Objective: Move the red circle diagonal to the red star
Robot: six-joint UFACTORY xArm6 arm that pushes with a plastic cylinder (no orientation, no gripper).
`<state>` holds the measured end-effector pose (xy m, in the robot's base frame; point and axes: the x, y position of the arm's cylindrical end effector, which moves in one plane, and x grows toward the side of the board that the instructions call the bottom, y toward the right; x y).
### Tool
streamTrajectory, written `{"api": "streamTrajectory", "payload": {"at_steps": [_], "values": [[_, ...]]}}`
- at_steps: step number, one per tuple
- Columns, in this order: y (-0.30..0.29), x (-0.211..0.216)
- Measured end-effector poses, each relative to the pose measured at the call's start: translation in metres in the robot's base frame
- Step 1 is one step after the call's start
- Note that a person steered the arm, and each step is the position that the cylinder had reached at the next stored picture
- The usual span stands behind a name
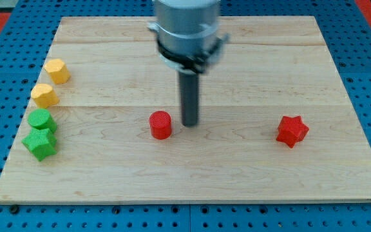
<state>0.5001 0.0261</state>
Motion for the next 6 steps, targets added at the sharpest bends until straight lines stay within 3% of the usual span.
{"api": "streamTrajectory", "payload": {"at_steps": [3,4,5,6], "values": [[-0.089,0.01],[-0.128,-0.019],[-0.062,-0.075],[-0.043,-0.032]]}}
